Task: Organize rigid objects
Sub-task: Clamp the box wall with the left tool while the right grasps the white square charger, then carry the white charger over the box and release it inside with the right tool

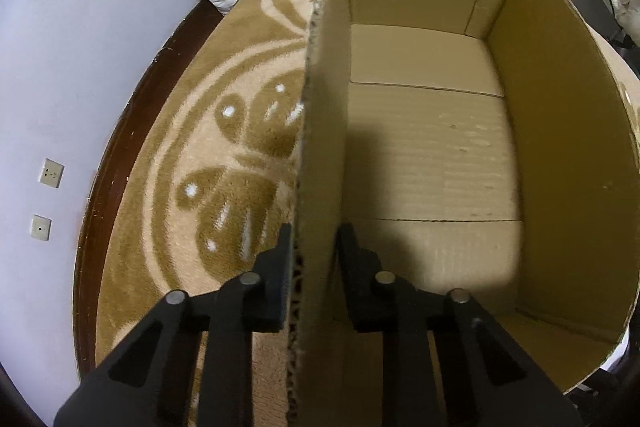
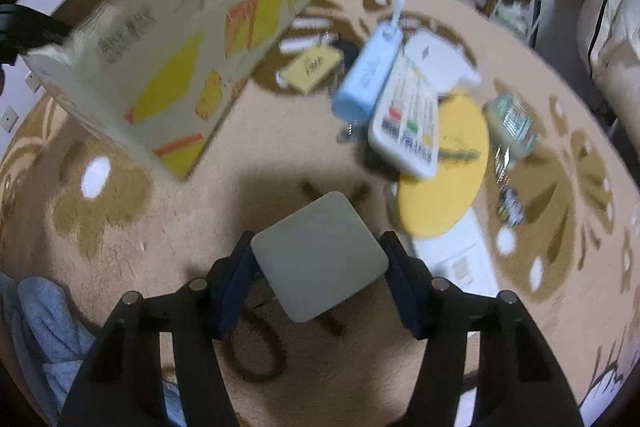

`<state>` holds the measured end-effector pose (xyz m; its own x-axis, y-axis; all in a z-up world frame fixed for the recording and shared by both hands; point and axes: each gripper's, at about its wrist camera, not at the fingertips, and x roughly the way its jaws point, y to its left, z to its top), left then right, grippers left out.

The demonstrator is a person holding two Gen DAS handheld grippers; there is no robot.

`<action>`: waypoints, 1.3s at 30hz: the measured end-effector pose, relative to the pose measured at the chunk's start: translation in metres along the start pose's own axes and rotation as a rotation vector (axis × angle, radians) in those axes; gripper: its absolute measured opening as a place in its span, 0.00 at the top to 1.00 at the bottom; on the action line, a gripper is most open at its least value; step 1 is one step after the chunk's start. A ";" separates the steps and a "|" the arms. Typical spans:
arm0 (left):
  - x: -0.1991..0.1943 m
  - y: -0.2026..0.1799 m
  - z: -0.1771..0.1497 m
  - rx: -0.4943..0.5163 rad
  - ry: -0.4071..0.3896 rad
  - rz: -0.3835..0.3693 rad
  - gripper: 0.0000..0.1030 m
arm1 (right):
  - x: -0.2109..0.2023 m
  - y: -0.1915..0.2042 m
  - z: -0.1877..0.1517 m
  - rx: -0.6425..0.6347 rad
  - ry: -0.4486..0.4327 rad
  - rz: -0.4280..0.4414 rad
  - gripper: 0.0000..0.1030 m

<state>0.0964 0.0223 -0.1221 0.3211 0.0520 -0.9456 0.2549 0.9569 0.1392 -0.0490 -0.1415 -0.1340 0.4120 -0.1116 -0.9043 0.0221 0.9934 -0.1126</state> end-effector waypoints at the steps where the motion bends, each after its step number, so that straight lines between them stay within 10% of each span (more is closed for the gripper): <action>1: 0.000 -0.001 0.001 -0.001 0.002 -0.001 0.83 | -0.004 0.002 0.003 -0.013 -0.023 -0.013 0.37; 10: 0.000 0.001 0.000 0.002 0.006 0.003 0.83 | -0.042 0.009 0.028 -0.021 -0.190 -0.072 0.37; 26: 0.001 0.002 0.001 0.001 0.007 0.010 0.82 | -0.113 -0.004 0.118 0.147 -0.517 0.093 0.36; 39: -0.005 0.000 0.002 0.026 -0.029 0.030 0.83 | -0.068 0.009 0.151 0.231 -0.467 0.281 0.36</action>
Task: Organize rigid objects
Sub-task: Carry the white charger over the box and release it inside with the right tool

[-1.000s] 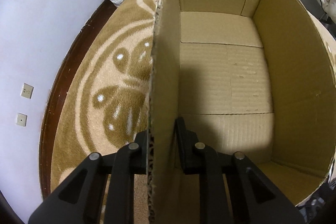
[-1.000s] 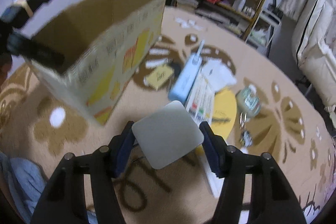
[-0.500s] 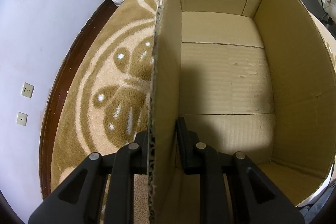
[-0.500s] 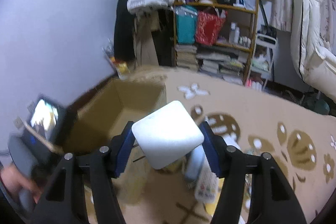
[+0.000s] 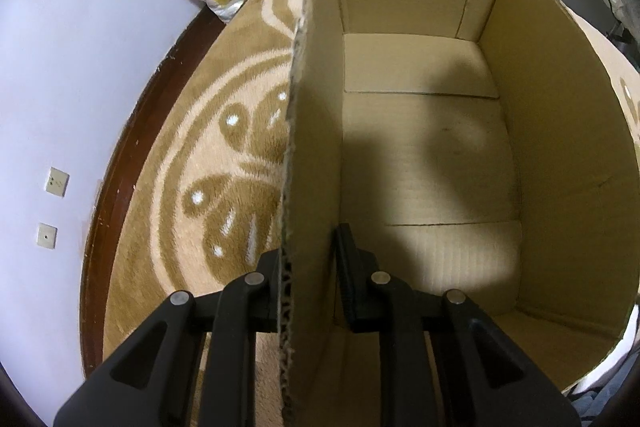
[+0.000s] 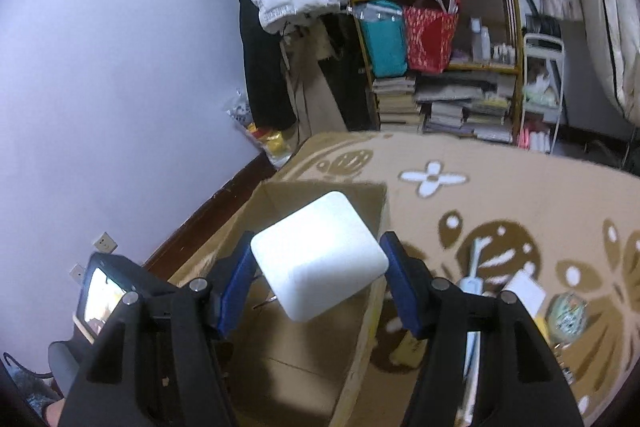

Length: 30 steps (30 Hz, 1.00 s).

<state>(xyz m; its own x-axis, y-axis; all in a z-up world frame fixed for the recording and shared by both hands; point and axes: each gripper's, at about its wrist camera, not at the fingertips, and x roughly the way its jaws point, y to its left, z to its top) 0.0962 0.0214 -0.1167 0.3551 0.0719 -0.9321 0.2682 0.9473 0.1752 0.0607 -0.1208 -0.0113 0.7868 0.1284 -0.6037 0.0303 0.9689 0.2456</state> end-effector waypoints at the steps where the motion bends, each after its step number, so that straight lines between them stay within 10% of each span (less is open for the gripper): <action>1: 0.000 0.000 0.000 0.000 0.001 0.001 0.83 | 0.005 0.001 -0.002 0.007 0.014 0.012 0.36; 17: 0.000 0.017 0.005 -0.073 0.028 -0.053 0.83 | 0.011 -0.024 -0.019 0.128 0.045 0.089 0.32; 25: -0.006 0.011 0.003 -0.070 -0.008 -0.057 0.83 | -0.014 -0.044 -0.006 0.121 -0.034 -0.018 0.00; 30: -0.009 0.009 0.004 -0.076 -0.025 -0.053 0.83 | -0.024 -0.071 0.001 0.133 -0.045 -0.149 0.00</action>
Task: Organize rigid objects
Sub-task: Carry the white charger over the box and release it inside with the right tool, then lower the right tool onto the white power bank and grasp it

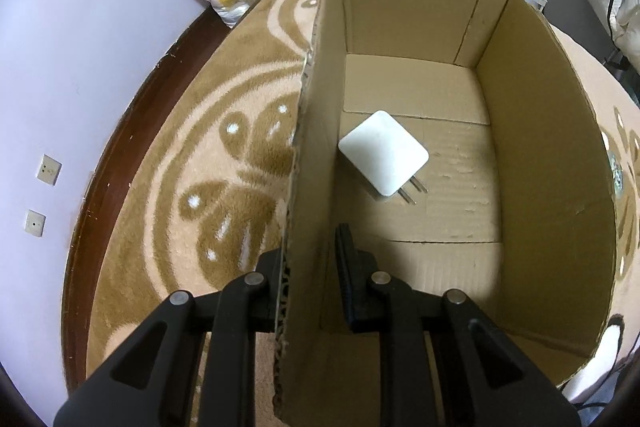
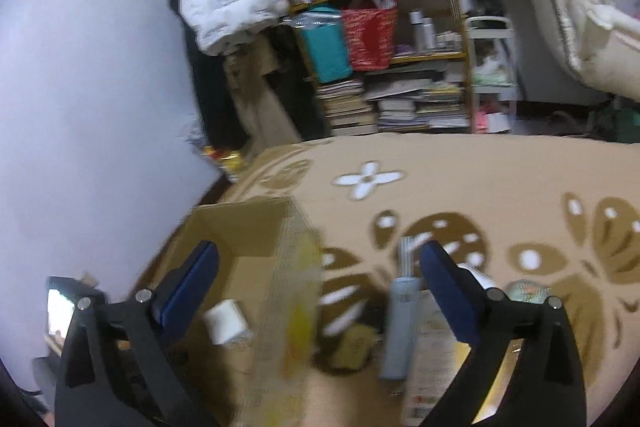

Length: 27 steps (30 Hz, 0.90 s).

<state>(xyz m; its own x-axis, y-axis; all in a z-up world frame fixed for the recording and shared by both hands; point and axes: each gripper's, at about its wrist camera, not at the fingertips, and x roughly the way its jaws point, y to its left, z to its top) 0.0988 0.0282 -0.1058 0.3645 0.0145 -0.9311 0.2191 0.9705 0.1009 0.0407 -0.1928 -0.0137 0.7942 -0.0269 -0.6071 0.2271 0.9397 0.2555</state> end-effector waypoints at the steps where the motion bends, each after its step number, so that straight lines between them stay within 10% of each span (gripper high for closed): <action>1: 0.000 0.001 0.001 -0.005 -0.001 -0.005 0.83 | 0.000 -0.005 0.001 -0.003 -0.001 -0.022 0.00; 27: 0.003 0.001 0.004 0.021 -0.006 0.043 0.82 | 0.058 -0.081 -0.048 0.036 0.134 -0.205 0.03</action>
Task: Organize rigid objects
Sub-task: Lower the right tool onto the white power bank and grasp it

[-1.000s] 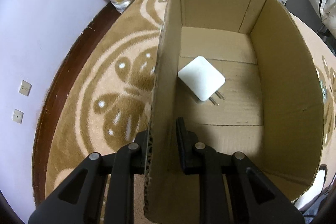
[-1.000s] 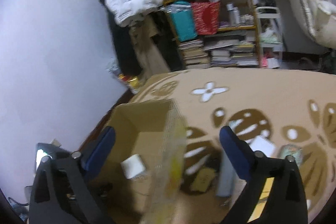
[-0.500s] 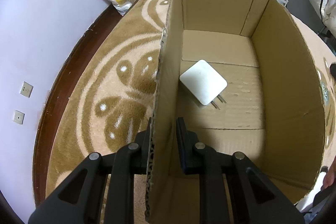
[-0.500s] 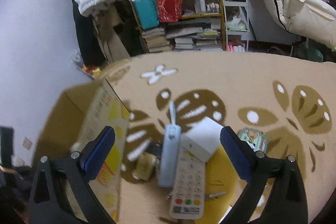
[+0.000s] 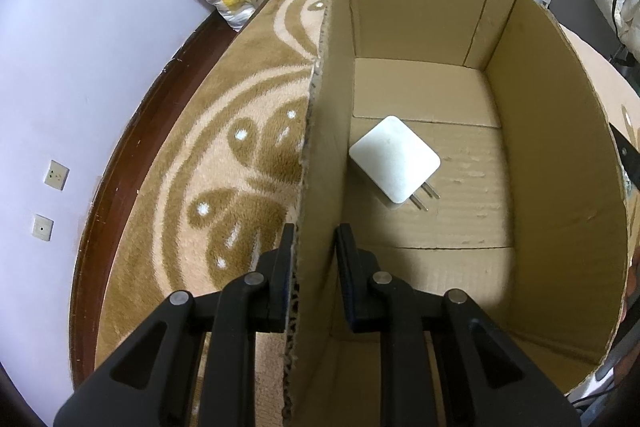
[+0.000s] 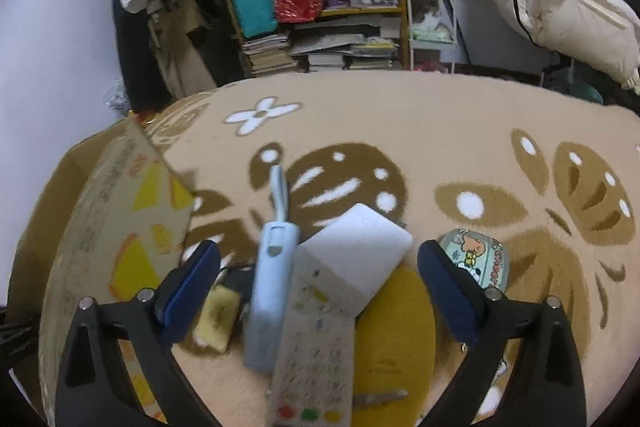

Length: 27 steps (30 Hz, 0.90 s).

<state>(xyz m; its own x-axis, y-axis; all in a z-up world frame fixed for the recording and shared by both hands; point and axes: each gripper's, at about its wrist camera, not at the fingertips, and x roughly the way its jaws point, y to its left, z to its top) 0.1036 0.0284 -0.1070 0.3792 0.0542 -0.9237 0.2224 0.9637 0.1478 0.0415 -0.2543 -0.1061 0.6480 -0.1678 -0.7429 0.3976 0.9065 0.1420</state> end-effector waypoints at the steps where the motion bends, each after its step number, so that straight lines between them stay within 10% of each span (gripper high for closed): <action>1: 0.001 0.000 0.001 0.000 0.000 0.000 0.82 | 0.004 -0.003 0.002 0.013 0.010 0.002 0.04; 27: 0.011 -0.006 0.013 0.004 0.031 0.004 0.82 | 0.043 -0.016 0.004 0.033 0.116 -0.076 0.23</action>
<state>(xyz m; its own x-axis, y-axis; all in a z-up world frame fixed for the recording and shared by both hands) 0.1179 0.0197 -0.1136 0.3520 0.0663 -0.9336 0.2242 0.9625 0.1529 0.0655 -0.2778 -0.1372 0.5369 -0.1879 -0.8225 0.4650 0.8793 0.1027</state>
